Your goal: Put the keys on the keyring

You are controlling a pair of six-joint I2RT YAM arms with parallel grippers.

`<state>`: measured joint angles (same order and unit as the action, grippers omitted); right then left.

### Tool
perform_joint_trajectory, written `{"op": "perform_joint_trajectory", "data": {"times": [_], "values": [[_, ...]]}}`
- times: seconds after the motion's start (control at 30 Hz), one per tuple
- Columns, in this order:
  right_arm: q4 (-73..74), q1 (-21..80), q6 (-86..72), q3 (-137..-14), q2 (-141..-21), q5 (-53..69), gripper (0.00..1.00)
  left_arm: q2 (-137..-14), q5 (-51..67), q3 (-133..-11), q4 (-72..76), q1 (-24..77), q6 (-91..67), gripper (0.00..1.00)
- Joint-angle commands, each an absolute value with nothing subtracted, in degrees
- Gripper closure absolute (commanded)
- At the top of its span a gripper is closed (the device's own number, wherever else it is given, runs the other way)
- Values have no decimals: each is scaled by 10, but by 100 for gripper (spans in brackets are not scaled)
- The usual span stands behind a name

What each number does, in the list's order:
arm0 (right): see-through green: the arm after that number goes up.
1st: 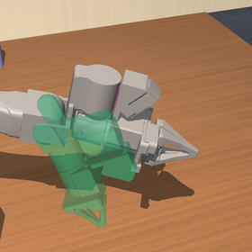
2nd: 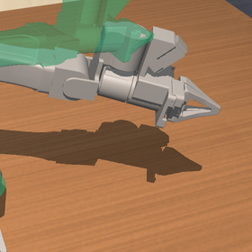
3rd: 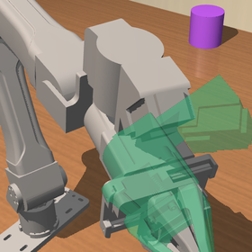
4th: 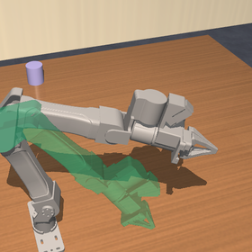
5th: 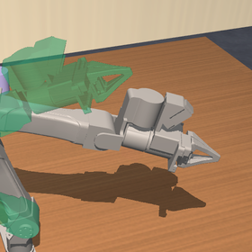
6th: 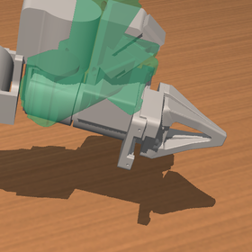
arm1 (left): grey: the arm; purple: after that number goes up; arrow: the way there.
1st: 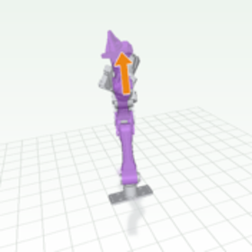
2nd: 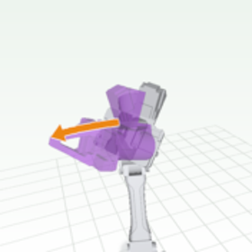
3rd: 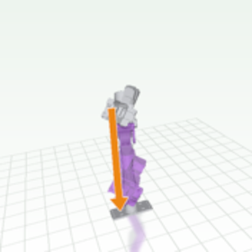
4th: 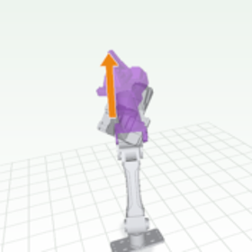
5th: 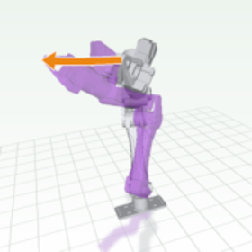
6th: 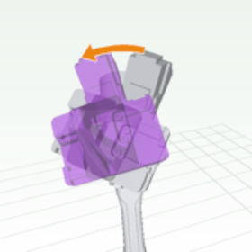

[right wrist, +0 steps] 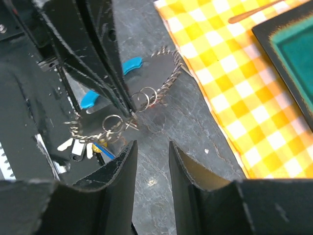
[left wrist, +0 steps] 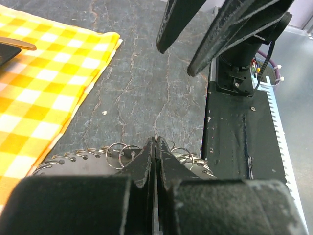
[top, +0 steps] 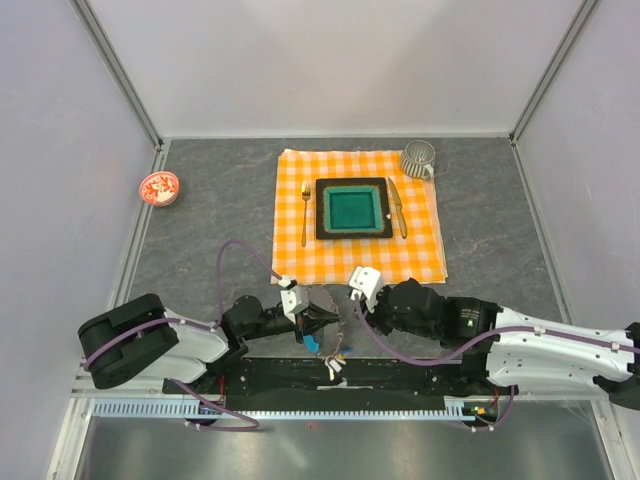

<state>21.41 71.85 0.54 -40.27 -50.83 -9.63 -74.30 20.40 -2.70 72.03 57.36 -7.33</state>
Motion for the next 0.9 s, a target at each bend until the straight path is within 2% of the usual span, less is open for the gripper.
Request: {"op": "perform_joint_trajectory", "data": {"times": [0.0,0.13,0.43,0.87], "values": [[166,722,-73,-374,-477,-177,59,-751,196,-29,953,575,-79,98],[160,722,-103,-348,-486,-192,58,-753,195,-39,953,575,-75,98],[48,722,-110,-268,-442,-174,58,-706,189,-46,952,575,-66,98],[16,722,-72,-285,-427,-128,53,-675,184,-67,953,575,-44,98]]}}
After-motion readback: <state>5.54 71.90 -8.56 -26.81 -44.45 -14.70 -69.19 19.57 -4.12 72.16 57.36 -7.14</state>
